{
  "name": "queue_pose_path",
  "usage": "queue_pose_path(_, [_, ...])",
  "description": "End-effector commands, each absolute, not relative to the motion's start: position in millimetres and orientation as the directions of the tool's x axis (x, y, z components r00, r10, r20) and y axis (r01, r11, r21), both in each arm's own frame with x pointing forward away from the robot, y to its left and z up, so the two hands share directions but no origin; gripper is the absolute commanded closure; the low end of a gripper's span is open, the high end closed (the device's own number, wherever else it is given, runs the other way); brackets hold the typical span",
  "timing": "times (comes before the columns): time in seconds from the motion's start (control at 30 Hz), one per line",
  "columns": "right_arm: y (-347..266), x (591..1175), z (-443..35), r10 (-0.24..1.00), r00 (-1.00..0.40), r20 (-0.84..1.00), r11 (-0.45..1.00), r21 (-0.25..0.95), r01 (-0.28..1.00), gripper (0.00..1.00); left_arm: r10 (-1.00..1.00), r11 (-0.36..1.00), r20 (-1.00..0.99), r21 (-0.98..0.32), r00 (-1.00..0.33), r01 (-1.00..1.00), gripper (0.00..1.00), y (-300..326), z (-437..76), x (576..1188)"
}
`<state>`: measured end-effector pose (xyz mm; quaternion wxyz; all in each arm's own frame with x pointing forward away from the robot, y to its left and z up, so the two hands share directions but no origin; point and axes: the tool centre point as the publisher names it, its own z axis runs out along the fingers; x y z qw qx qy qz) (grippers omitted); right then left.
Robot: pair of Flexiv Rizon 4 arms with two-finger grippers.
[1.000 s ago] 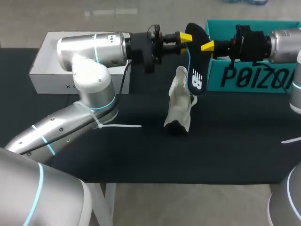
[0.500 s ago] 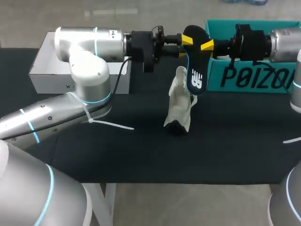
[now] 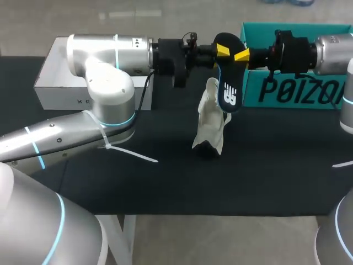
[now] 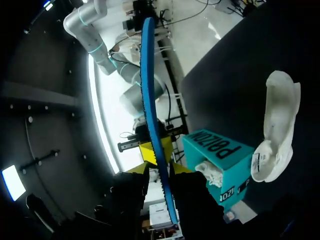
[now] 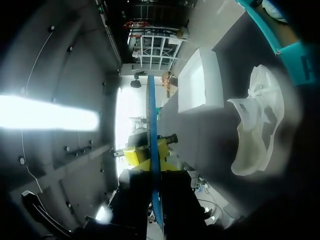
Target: Take the shoe out of the shoebox, open the shoe tongue, remove and reinsert the insole, then place the shoe into the shoebox
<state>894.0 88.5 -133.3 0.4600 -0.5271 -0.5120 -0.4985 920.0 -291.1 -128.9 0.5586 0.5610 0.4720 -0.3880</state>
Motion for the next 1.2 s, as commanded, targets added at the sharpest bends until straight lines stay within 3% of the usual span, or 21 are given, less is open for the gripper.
queue_pose_path(0.03, [89, 891, -134, 0.085, -0.02, 0.996, -0.058, 0.025, 0.998, 1.0, 0.106, 0.081, -0.959, 0.273, 0.264, 0.959, 1.0, -293, -133, 919])
queue_pose_path(0.23, [89, 889, -133, 0.095, -0.025, 0.995, -0.058, 0.03, 0.998, 1.0, 0.139, 0.088, -0.955, 0.277, 0.264, 0.957, 1.0, -292, -138, 923])
queue_pose_path(0.27, [89, 888, -132, 0.115, -0.027, 0.993, -0.058, 0.033, 0.998, 0.08, 0.141, 0.089, -0.955, 0.274, 0.26, 0.957, 1.0, -292, -139, 923])
queue_pose_path(0.3, [88, 887, -131, 0.13, -0.032, 0.991, -0.062, 0.041, 0.997, 0.0, 0.145, 0.095, -0.958, 0.261, 0.246, 0.96, 1.0, -291, -140, 923])
queue_pose_path(0.5, [47, 874, -126, 0.272, -0.037, 0.962, -0.13, 0.075, 0.989, 0.0, 0.142, 0.13, -0.984, 0.13, 0.111, 0.983, 1.0, -278, -144, 917])
queue_pose_path(0.73, [-18, 868, -128, 0.584, -0.075, 0.808, -0.069, 0.141, 0.988, 0.0, 0.154, 0.147, -0.988, 0.025, 0.002, 0.989, 1.0, -257, -150, 905])
queue_pose_path(0.87, [-59, 872, -129, 0.663, -0.093, 0.743, -0.055, 0.172, 0.983, 0.0, 0.15, 0.166, -0.989, 0.01, -0.016, 0.986, 1.0, -247, -151, 901])
queue_pose_path(1.0, [-89, 877, -131, 0.679, -0.15, 0.719, 0.032, 0.174, 0.984, 0.0, 0.137, 0.179, -0.99, -0.013, -0.038, 0.984, 1.0, -243, -149, 896])
queue_pose_path(1.2, [-125, 888, -118, 0.62, -0.154, 0.769, -0.034, 0.223, 0.974, 0.0, 0.133, 0.181, -0.99, -0.031, -0.056, 0.983, 1.0, -242, -147, 888])
